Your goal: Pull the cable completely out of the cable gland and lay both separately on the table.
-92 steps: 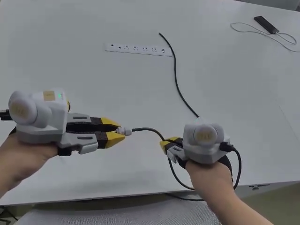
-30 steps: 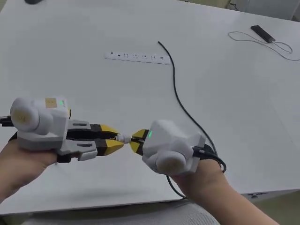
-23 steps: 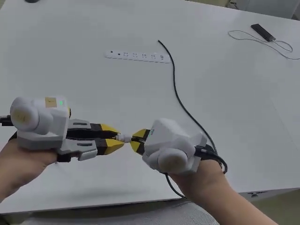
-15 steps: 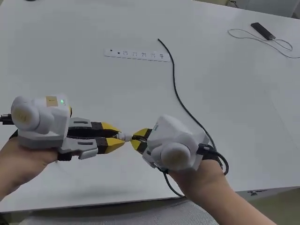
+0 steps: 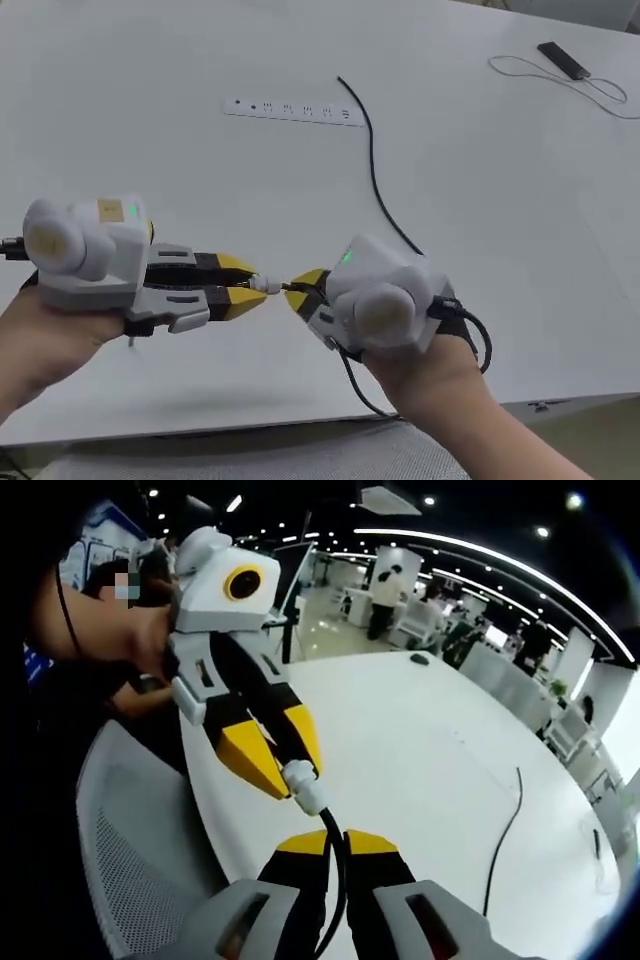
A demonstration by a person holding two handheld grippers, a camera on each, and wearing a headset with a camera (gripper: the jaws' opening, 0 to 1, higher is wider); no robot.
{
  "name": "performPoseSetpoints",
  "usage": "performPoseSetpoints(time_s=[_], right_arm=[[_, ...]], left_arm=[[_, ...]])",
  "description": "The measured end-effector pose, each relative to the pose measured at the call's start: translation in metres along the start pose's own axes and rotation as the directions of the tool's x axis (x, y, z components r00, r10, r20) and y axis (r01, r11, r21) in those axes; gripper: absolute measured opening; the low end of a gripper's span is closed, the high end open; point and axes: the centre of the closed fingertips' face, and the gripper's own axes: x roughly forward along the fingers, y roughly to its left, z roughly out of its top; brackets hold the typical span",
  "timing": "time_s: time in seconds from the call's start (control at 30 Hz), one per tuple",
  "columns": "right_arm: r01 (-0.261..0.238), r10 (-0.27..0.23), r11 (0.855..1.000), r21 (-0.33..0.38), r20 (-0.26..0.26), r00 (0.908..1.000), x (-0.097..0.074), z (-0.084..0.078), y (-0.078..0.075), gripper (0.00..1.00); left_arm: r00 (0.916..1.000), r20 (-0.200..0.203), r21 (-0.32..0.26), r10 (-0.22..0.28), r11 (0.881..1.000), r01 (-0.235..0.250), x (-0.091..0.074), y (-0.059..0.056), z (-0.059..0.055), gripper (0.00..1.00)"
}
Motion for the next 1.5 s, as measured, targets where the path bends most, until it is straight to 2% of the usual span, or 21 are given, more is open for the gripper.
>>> performPoseSetpoints(time_s=[0.17,0.27,0.33,0.43,0.47,0.57,0.67,0.8,0.87,0.97,1.0,1.07,1.1,1.17,1.2,1.23,1.27,1.3,1.37,1.47,1.5], right_arm=[[0.006,-0.006,0.999,0.054,-0.006,1.0000,0.000,-0.009,-0.004,0.00],[0.013,-0.011,0.991,0.131,-0.014,0.9998,0.000,-0.017,-0.008,0.00],[0.022,-0.019,0.987,0.158,-0.022,0.9996,0.000,-0.022,-0.012,0.00],[0.028,-0.023,0.975,0.219,-0.025,0.9994,-0.001,-0.028,-0.015,0.00],[0.024,-0.019,0.943,0.331,-0.018,0.9997,0.000,-0.038,-0.019,0.00],[0.037,-0.026,0.927,0.373,-0.034,0.9991,0.000,-0.047,-0.023,0.00],[0.038,-0.024,0.888,0.458,-0.035,0.9991,0.001,-0.057,-0.025,0.00],[0.045,-0.026,0.849,0.526,-0.043,0.9987,0.001,-0.068,-0.029,0.00],[0.048,-0.025,0.819,0.572,-0.047,0.9986,0.002,-0.074,-0.031,0.00],[0.052,-0.024,0.782,0.621,-0.053,0.9983,0.002,-0.082,-0.033,0.00],[0.053,-0.025,0.775,0.630,-0.054,0.9983,0.002,-0.084,-0.034,0.00],[0.064,-0.021,0.738,0.672,-0.072,0.9972,0.004,-0.094,-0.035,0.00],[0.064,-0.019,0.708,0.703,-0.072,0.9972,0.004,-0.097,-0.035,0.00],[0.070,-0.016,0.672,0.737,-0.081,0.9966,0.004,-0.104,-0.037,0.00],[0.067,-0.012,0.646,0.760,-0.078,0.9968,0.004,-0.108,-0.038,0.00],[0.066,-0.012,0.636,0.769,-0.076,0.9970,0.004,-0.109,-0.039,0.00],[0.068,-0.011,0.618,0.783,-0.078,0.9969,0.004,-0.113,-0.039,0.00],[0.070,-0.009,0.610,0.789,-0.081,0.9967,0.004,-0.115,-0.040,0.00],[0.068,-0.003,0.558,0.827,-0.080,0.9968,0.005,-0.120,-0.039,0.00],[0.072,-0.005,0.527,0.847,-0.082,0.9966,0.006,-0.126,-0.041,0.00],[0.063,-0.003,0.508,0.859,-0.071,0.9974,0.007,-0.126,-0.040,0.00]], left_arm=[[1.0000,0.000,0.000,0.001,1.000,-0.001,-0.001,0.000,-0.001,0.15],[1.0000,-0.001,0.000,0.002,1.000,-0.002,-0.001,0.000,-0.001,0.15],[1.0000,0.003,0.002,0.003,1.000,-0.003,-0.001,0.000,0.000,0.15],[0.9999,0.011,-0.003,0.001,1.000,-0.001,-0.002,0.000,0.001,0.15],[0.9999,0.015,-0.004,0.001,1.000,-0.001,-0.001,0.000,0.002,0.15],[0.9999,0.015,-0.005,-0.001,1.000,0.001,-0.001,-0.001,0.002,0.15],[0.9998,0.018,0.000,-0.002,1.000,0.002,-0.001,-0.001,0.003,0.15],[0.9997,0.023,0.005,-0.002,1.000,0.002,-0.003,-0.001,0.004,0.15],[0.9997,0.023,0.007,-0.002,1.000,0.002,-0.003,-0.001,0.004,0.15],[0.9997,0.023,0.007,-0.003,1.000,0.002,-0.003,-0.002,0.003,0.15],[0.9997,0.023,0.007,-0.003,1.000,0.003,-0.003,-0.002,0.003,0.15],[0.9998,0.022,0.007,-0.003,1.000,0.003,-0.003,-0.003,0.003,0.15],[0.9997,0.022,0.009,-0.004,1.000,0.004,-0.003,-0.003,0.004,0.15],[0.9997,0.024,0.011,-0.005,1.000,0.005,-0.003,-0.004,0.004,0.15],[0.9997,0.025,0.015,-0.006,1.000,0.005,-0.003,-0.004,0.004,0.15],[0.9997,0.025,0.015,-0.006,1.000,0.006,-0.003,-0.004,0.004,0.15],[0.9997,0.024,0.015,-0.007,1.000,0.007,-0.003,-0.004,0.004,0.15],[0.9997,0.024,0.017,-0.007,1.000,0.007,-0.003,-0.004,0.004,0.15],[0.9997,0.024,0.019,-0.008,1.000,0.008,-0.003,-0.004,0.004,0.15],[0.9996,0.024,0.024,-0.013,1.000,0.013,-0.002,-0.006,0.004,0.15],[0.9996,0.025,0.025,-0.015,1.000,0.014,-0.002,-0.007,0.005,0.15]])
